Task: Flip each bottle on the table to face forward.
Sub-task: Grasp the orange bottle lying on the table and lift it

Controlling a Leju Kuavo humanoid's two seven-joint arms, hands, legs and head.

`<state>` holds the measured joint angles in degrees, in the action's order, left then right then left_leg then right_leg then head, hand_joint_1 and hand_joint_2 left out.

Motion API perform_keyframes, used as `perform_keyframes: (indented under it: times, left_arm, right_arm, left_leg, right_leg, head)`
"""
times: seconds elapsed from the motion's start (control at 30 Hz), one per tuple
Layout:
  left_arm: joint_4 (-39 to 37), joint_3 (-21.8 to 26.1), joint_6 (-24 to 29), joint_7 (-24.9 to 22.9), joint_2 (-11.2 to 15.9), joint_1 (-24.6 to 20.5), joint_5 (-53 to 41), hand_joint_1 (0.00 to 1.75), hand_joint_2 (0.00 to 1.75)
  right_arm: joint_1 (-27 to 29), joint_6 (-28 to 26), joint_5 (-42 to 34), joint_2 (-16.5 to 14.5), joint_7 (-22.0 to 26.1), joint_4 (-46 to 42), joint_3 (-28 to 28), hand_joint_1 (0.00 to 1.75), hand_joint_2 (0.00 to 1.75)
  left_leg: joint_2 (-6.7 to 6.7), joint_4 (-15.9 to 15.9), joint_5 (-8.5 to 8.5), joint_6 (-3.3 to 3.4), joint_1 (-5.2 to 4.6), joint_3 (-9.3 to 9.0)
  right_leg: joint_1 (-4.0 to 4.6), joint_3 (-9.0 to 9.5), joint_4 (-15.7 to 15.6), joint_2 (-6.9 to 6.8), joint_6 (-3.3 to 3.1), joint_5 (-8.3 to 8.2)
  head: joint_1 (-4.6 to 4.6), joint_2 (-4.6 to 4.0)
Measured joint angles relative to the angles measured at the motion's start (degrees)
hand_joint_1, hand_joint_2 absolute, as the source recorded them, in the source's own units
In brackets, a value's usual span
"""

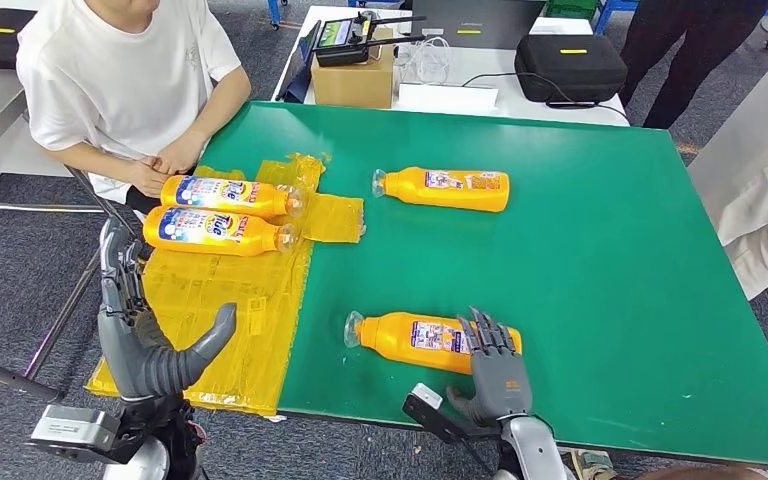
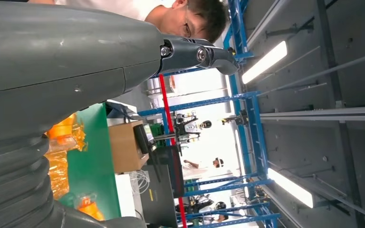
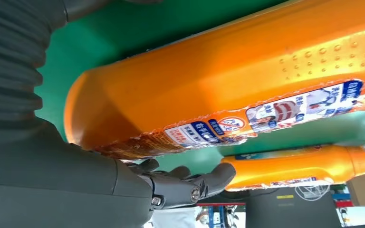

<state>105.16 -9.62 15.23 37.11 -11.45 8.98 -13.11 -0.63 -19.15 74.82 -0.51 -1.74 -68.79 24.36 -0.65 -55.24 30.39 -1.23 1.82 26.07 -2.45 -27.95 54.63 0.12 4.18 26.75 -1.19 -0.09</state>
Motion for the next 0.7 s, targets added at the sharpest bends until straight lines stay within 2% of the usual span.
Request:
perform_keyframes:
  times: [0.03,0.07,0.33,0.7]
  left_arm:
    - [-0.1,0.0,-0.2,0.0,0.0,-0.2,0.0,0.00,1.75]
    - [-0.3,0.0,-0.3,0.0,0.0,-0.7,0.1,0.00,1.75]
    - [-3.8,-0.7,-0.3,-0.1,0.0,-5.3,0.5,0.00,1.75]
    - [-5.5,-1.1,-0.3,-0.1,0.0,-6.4,0.5,0.00,1.75]
  right_arm:
    - [-0.5,0.4,-0.6,-0.1,0.5,0.8,-0.1,1.53,1.75]
    - [-1.1,0.7,-1.2,-0.1,1.1,1.6,-0.3,1.66,1.75]
    - [-5.9,1.6,-3.9,0.5,4.0,7.2,-1.3,1.66,1.75]
    - [-7.6,1.6,-3.9,0.7,4.1,9.1,-1.4,1.62,1.75]
  left_leg:
    - [0.00,0.0,0.00,0.00,0.00,-0.02]
    - [0.00,0.0,0.00,0.00,0.00,-0.05]
    - [-0.05,0.0,-0.01,0.01,-0.01,-0.46]
    - [-0.05,0.0,0.00,0.01,0.00,-0.62]
  right_leg:
    - [0.00,0.00,0.0,0.00,0.00,0.00]
    - [0.00,0.02,0.0,0.00,0.00,0.00]
    - [0.00,0.40,0.0,0.02,0.00,-0.01]
    - [0.00,0.54,0.0,0.03,0.00,-0.01]
  head:
    - [0.00,0.00]
    - [-0.01,0.00]
    - [0.01,0.00]
    - [0.01,0.00]
